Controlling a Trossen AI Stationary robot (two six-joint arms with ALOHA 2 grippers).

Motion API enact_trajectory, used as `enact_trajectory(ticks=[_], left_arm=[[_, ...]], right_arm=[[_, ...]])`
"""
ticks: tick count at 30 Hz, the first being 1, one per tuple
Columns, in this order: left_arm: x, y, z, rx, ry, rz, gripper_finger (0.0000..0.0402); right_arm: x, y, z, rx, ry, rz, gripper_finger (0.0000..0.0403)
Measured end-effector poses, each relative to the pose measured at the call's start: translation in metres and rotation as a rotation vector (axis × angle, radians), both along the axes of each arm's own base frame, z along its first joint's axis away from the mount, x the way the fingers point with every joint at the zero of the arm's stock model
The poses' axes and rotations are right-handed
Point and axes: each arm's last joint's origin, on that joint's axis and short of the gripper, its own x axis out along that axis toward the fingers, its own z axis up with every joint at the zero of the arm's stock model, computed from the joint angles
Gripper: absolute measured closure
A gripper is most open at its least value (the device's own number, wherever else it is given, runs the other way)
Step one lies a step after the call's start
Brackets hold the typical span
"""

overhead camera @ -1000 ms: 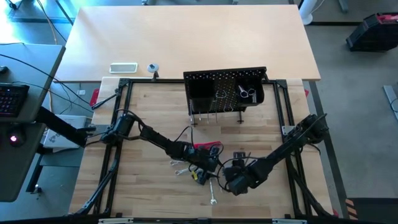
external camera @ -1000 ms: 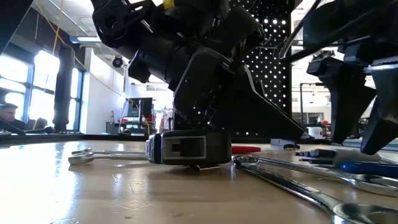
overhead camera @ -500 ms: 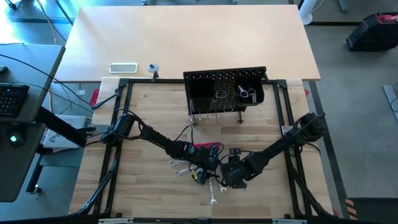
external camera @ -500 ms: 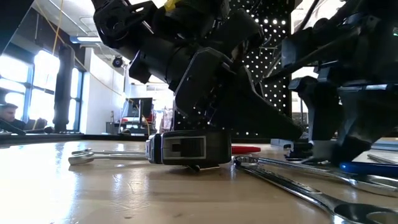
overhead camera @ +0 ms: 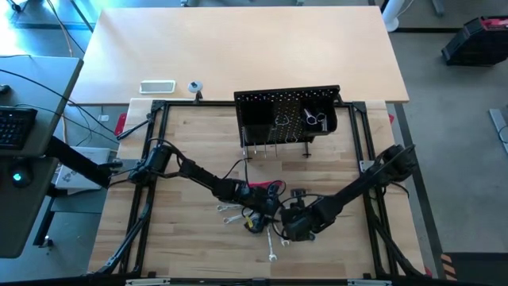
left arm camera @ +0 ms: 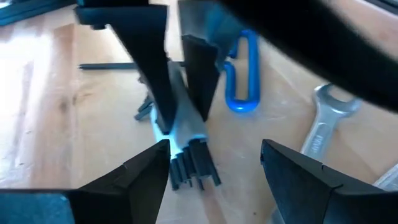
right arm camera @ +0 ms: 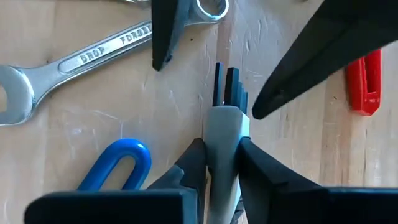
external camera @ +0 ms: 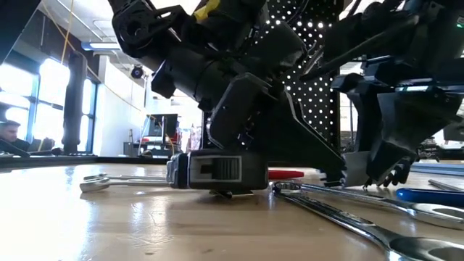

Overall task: Hang tools onto peg board
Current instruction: Put the hex key allen wrench into the peg board

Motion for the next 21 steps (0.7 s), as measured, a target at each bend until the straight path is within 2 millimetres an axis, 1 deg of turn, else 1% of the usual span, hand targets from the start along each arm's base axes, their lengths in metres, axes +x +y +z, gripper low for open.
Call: enact_trajectory(ticks=[5,12,15,21], left_arm=[[0.001,0.001,0.001,0.025,-0.010,0.059,0.0156],[0.001,0.004,0.001,0.033,-0.013,0.141,0.0161],[0.001,0.004,0.000,0.040,-0.009,0.158,0.0178],[0.000,0.005,0.002,0.054,-0.010,0.187,0.0234]], right_arm=[[0.006,0.002,0.007,-0.012,-0.035,-0.008,0.0352],[0.010,0.003,0.012,-0.021,-0.064,-0.038,0.0356],[0.011,0.003,0.014,-0.021,-0.068,-0.057,0.0357],[0.012,0.003,0.019,-0.037,-0.072,-0.106,0.0357]])
